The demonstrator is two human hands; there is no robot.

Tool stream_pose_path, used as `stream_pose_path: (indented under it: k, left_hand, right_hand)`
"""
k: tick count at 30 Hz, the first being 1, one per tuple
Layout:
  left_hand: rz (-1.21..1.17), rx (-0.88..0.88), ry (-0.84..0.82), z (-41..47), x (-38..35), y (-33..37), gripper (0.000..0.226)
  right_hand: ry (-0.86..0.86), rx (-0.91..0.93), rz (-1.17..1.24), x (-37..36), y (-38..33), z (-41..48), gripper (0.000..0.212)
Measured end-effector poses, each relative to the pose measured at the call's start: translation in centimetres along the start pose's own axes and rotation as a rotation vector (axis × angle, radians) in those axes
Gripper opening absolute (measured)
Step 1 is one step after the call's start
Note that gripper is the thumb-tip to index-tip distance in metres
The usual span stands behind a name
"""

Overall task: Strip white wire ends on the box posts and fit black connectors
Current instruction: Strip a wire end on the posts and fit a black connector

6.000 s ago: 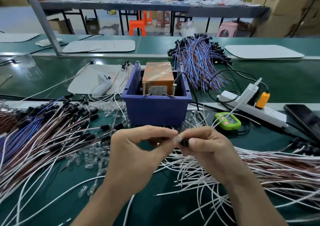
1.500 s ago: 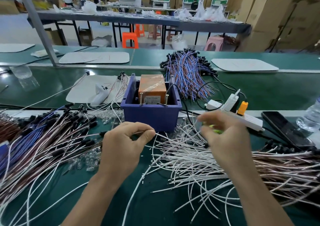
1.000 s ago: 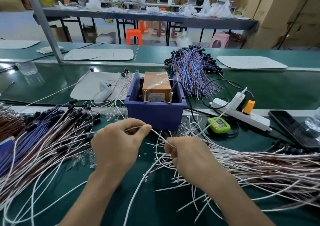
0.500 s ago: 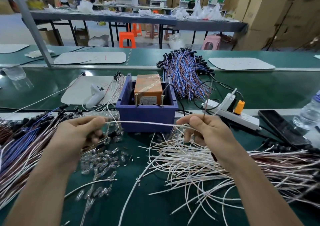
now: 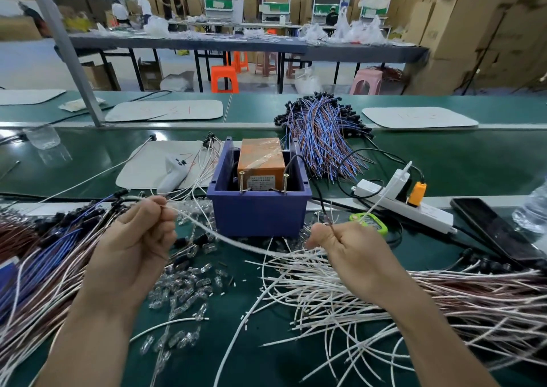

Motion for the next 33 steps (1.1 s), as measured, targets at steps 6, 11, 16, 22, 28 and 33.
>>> stream_pose_path:
  k: [6, 11, 16, 22, 28, 33]
  left_hand:
    - [0.188, 0.038, -0.147, -1.8, -3.8, 1.3, 0.014]
    - [0.359, 0.026, 0.014, -1.6, -5.7, -0.5, 0.013]
    - [0.591, -0.031, 0.157, -1.3, -6.8, -2.1, 0.034]
    - [0.692, -0.090, 0.223, -1.6, -7.3, -2.3, 0.022]
    - [0.846, -0.280, 0.349, -2.1, -8.8, -0.7, 0.025]
    - [1.017, -0.342, 0.459, -1.6, -9.8, 0.6, 0.019]
  right_hand:
    - [0.297, 0.199, 0.171, -0.2, -0.1, -0.3, 0.066]
    - [0.189, 0.088, 0.636, -0.4, 0.1, 0.4, 0.022]
    - [-0.010, 0.048, 0.459, -0.6, -0.2, 0.7, 0.023]
    - [-0.066, 0.124, 0.413, -0.7, -0.7, 1.3, 0.027]
    - [0.245, 0.142, 0.380, -0.5, -0.6, 2.5, 0.024]
    - [0.360, 0.198, 0.254, 0.4, -1.9, 3.7, 0.025]
Point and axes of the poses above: each hand's wrist, its own z-axis towards the middle knuckle, its own x-axis out of the back of the hand, y = z × x, the point moved 2 cm from there along z, towards the middle knuckle, and after that the axes turned 12 degrees about z, right-handed, at the moved point
